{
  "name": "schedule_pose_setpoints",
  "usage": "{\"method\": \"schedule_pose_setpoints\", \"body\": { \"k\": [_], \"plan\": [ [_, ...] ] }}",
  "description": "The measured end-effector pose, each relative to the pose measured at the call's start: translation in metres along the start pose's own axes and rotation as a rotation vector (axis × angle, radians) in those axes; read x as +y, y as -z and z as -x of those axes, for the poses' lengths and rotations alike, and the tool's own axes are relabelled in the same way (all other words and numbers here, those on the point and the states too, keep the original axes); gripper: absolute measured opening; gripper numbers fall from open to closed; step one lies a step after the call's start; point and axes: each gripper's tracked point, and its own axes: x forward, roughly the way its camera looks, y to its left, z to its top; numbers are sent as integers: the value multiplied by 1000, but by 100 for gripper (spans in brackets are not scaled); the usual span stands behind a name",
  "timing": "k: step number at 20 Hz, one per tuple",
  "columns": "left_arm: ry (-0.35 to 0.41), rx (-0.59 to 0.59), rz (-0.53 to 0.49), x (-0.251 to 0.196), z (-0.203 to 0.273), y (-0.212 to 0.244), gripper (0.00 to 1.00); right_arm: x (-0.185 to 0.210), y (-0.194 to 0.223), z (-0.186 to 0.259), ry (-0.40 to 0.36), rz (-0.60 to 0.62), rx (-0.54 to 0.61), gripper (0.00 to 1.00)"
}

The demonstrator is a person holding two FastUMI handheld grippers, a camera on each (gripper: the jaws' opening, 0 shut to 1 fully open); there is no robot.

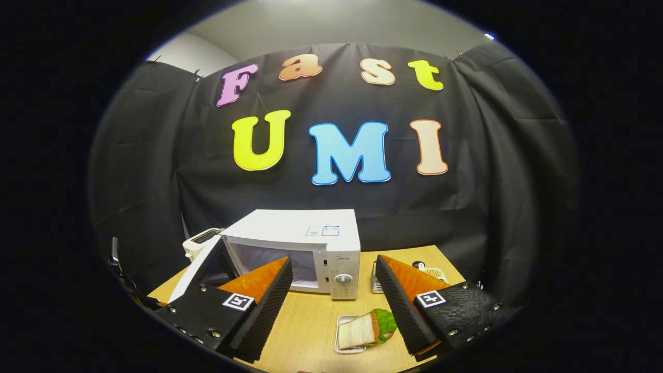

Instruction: Open the microwave oven with the left hand, put the food in, and close the microwave oven.

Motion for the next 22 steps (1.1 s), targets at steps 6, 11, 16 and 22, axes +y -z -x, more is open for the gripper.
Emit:
{"method": "schedule_pose_setpoints", "body": {
  "k": [6, 11, 16, 22],
  "plan": [
    [-71, 2, 35, 81, 19, 16, 6, 10, 24, -6, -18, 38, 53, 98],
    [-47, -14, 68, 101, 25, 18, 6, -4, 47, -16, 3, 17, 128, 98],
    [-26, -17, 65, 110, 27, 19, 7, -32, 68, -25, 25, -4, 206, 98],
    [-4, 2, 57, 118, 33, 24, 18, -55, 87, -20, 29, 8, 261, 98]
  ]
}}
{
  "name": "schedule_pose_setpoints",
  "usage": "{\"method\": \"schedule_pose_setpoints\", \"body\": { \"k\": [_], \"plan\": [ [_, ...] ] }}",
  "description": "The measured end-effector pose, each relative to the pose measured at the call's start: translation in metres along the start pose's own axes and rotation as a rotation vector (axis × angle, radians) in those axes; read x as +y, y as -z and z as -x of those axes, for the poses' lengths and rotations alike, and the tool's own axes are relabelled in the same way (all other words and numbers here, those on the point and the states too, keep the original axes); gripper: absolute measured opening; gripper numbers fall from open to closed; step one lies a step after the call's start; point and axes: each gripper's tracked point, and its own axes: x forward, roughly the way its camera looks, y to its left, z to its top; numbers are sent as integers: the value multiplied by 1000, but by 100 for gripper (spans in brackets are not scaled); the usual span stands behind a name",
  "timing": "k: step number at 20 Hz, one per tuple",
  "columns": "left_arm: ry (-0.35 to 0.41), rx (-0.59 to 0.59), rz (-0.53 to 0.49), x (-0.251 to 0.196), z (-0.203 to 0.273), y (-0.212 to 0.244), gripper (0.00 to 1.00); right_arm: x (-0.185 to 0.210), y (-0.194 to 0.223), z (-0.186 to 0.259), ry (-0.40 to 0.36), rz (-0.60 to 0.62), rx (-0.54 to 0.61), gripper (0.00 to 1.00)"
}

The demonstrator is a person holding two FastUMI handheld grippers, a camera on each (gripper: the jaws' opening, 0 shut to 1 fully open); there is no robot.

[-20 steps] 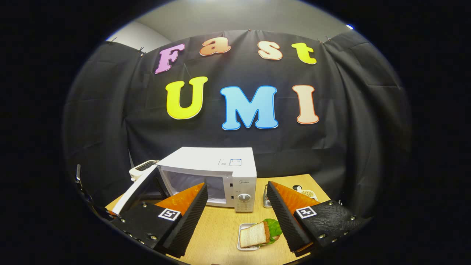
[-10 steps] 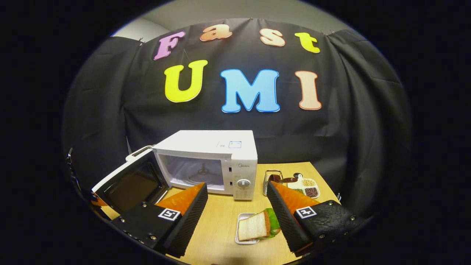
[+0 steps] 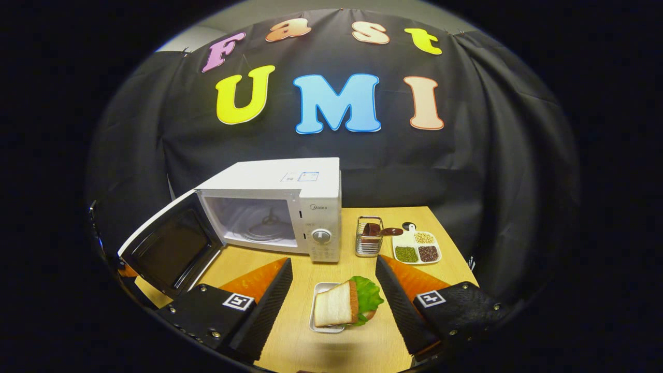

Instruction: Open the microwave oven with the left hand, put the food in, and close the microwave oven.

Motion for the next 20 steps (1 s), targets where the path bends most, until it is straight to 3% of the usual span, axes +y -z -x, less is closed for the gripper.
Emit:
{"method": "schedule_pose_setpoints", "body": {
  "k": [1, 2, 3, 4, 6, 9, 13, 14, 16, 17, 20],
  "plan": [
    [-2, 4, 11, 3, 7, 3, 28, -4, 4, -2, 2, 8, 13, 98],
    [-22, 12, 16, 8, 11, 8, 25, -9, 13, -4, 4, 18, 32, 98],
    [-50, 18, 18, 15, 15, 12, 31, -14, 21, -7, -1, 30, 58, 98],
    [-75, 18, 27, 17, 24, 15, 31, -20, 33, -11, -5, 36, 92, 98],
    [-126, -33, 75, 15, 49, 2, 21, -32, 61, -18, -15, 19, 176, 98],
    [-194, -218, 149, -4, 83, -62, 19, -43, 101, -27, -23, -76, 302, 98],
    [-309, -426, 112, -25, 113, -158, 19, -42, 136, -43, -47, -212, 403, 98],
    [-315, -470, 109, -31, 118, -180, 19, -40, 141, -47, -54, -257, 419, 98],
    [-296, -535, 89, -59, 126, -215, 30, -38, 151, -52, -64, -328, 448, 99],
    [-277, -552, 81, -70, 124, -225, 26, -37, 153, -55, -68, -353, 455, 99],
    [-223, -594, 63, -105, 116, -258, 35, -36, 152, -70, -76, -422, 447, 98]
  ]
}}
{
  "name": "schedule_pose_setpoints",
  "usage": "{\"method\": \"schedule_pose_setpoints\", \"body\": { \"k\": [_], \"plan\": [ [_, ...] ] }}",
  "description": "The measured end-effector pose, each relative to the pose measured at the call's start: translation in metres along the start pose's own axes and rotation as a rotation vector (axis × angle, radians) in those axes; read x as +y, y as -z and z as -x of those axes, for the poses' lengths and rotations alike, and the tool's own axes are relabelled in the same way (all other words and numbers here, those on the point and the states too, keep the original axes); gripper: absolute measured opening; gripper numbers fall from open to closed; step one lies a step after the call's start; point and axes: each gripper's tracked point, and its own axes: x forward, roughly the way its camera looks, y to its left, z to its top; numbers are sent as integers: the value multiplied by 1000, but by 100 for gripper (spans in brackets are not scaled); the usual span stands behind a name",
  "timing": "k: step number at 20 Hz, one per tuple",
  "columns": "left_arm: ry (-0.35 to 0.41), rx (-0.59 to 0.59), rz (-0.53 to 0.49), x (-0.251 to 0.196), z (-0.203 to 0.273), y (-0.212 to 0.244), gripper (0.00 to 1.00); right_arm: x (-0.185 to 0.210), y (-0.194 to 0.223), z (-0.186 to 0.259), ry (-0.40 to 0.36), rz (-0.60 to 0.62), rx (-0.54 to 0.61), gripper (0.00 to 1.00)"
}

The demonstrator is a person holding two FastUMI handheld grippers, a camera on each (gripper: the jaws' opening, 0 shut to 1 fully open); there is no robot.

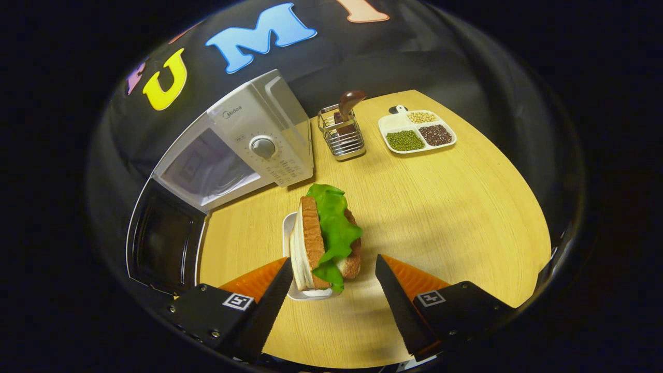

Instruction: Open the microwave oven with the left hand, put the food in, and close the microwave oven.

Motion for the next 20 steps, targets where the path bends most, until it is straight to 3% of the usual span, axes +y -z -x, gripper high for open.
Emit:
{"method": "schedule_pose_setpoints", "body": {
  "k": [1, 2, 4, 6, 8, 9, 10, 14, 16, 17, 20],
  "plan": [
    [23, -11, -1, -13, -3, -4, 39, 0, -2, 1, -1, -22, -1, 94],
    [52, -19, 0, -28, -10, -7, 46, 0, -4, 0, -4, -43, 2, 72],
    [100, -22, 3, -53, -19, -5, 69, 4, 2, -1, -34, -66, 44, 53],
    [140, -20, 9, -70, -25, -4, 70, 4, -2, 9, -66, -57, 68, 53],
    [159, -20, 6, -77, -29, -6, 71, 9, -3, -2, -108, -81, 71, 31],
    [162, -19, 7, -78, -32, -5, 71, 8, -4, -4, -119, -99, 78, 31],
    [163, -18, 10, -79, -32, -5, 72, 11, -2, -3, -139, -107, 92, 18],
    [138, -26, 8, -71, -34, -17, 70, 23, -16, 17, -172, -78, 31, 18],
    [137, -28, 11, -73, -31, -20, 71, 40, -22, 30, -228, -109, 14, 18],
    [138, -26, 12, -73, -30, -18, 79, 48, -24, 36, -257, -132, 9, 18],
    [146, -22, 12, -76, -30, -19, 80, 80, -34, 50, -382, -241, 1, 18]
  ]
}}
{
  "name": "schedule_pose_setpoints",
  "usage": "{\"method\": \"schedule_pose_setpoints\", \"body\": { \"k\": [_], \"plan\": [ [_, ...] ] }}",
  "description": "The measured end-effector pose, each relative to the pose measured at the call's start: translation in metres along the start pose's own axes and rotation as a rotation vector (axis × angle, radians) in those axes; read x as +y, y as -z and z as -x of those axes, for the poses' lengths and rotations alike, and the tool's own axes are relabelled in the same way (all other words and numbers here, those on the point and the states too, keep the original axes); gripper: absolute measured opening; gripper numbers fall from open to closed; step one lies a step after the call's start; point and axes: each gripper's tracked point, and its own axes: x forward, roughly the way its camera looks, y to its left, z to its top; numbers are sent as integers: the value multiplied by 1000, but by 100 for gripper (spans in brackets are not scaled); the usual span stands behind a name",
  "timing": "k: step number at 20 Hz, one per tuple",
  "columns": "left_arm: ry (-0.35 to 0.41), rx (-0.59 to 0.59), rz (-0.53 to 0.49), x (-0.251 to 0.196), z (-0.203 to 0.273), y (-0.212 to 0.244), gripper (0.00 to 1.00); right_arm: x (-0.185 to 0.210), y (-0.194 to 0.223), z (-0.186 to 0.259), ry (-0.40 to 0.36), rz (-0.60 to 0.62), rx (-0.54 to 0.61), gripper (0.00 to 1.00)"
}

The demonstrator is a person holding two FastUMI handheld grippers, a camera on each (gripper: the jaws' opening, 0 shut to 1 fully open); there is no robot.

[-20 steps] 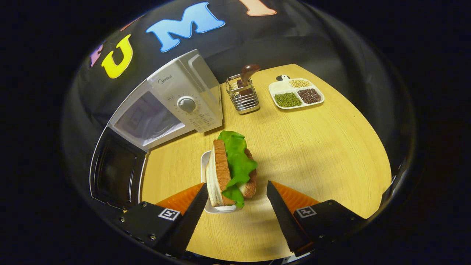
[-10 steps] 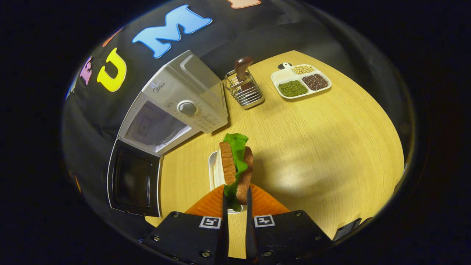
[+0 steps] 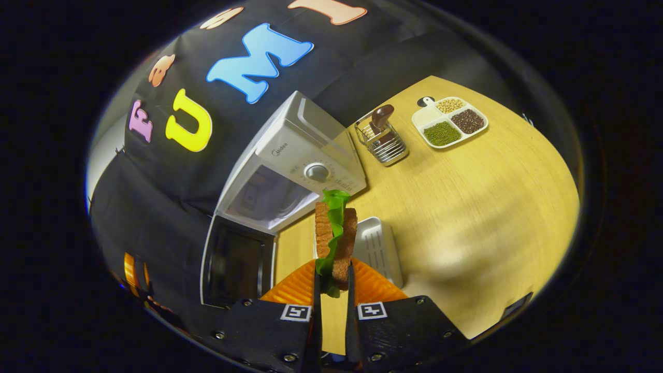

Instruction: Open the microwave oven with the left hand, put the food in, and close the microwave oven.

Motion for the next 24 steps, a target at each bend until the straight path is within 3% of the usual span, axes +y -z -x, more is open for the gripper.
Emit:
{"method": "schedule_pose_setpoints", "body": {
  "k": [2, 3, 4, 6, 7, 10, 17, 24],
  "plan": [
    [11, -6, -1, -2, 0, -5, 82, 24, -1, -1, -85, -85, -8, 18],
    [19, -14, 3, -4, 1, -9, 89, 35, -1, -1, -120, -121, -13, 18],
    [25, -24, 7, -6, 3, -15, 86, 47, -3, -2, -157, -150, -21, 18],
    [25, -48, 13, -5, 4, -27, 99, 70, -5, -6, -233, -195, -41, 18],
    [21, -56, 13, -3, 8, -32, 94, 81, -5, -7, -264, -217, -53, 18],
    [17, -58, 6, 2, 14, -34, 95, 105, -9, -21, -321, -290, -99, 18],
    [-20, -45, -7, 25, 30, -34, 96, 136, 11, -81, -335, -404, -115, 18],
    [-48, -45, -2, 43, 42, -42, 96, 138, 4, -162, -253, -466, -159, 18]
  ]
}}
